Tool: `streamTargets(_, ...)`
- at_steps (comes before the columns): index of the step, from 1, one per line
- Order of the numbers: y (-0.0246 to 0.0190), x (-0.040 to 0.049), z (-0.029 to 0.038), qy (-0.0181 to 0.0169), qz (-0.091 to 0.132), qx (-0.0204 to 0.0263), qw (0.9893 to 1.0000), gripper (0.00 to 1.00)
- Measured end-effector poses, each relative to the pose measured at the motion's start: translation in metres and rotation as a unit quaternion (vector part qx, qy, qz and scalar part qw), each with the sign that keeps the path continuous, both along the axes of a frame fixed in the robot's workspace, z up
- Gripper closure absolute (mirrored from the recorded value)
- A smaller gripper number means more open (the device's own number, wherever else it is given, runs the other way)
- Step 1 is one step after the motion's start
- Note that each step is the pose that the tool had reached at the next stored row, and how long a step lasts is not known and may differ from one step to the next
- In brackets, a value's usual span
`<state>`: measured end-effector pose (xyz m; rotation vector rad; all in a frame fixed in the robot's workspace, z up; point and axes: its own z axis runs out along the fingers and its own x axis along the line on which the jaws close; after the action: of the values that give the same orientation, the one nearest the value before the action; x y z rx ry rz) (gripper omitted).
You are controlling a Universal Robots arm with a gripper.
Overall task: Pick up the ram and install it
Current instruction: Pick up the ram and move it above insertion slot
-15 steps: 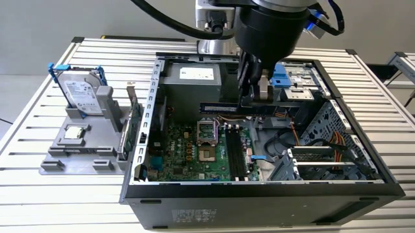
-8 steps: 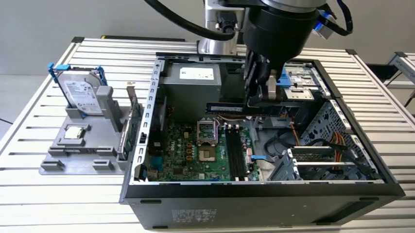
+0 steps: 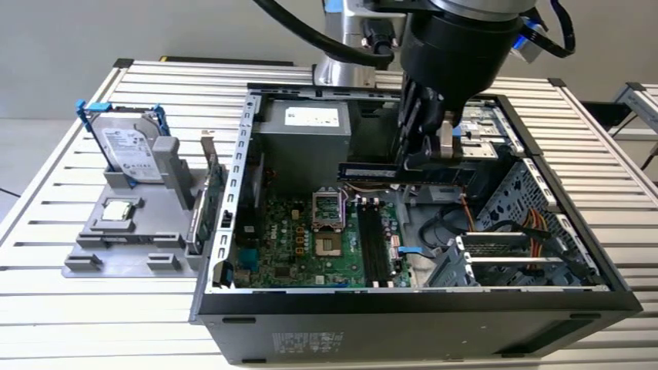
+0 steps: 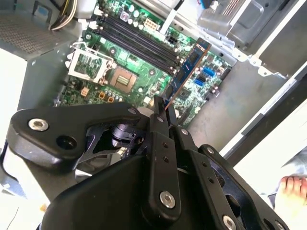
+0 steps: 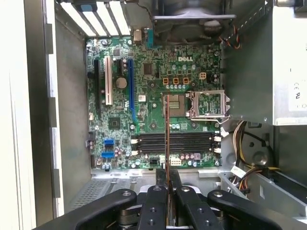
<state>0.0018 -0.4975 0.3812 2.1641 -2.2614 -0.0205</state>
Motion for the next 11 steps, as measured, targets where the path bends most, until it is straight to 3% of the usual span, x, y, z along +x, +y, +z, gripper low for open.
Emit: streamTargets(11,0.0,0.0098,0.0001,0.0,0.0,-0.0001,1.0,1.0)
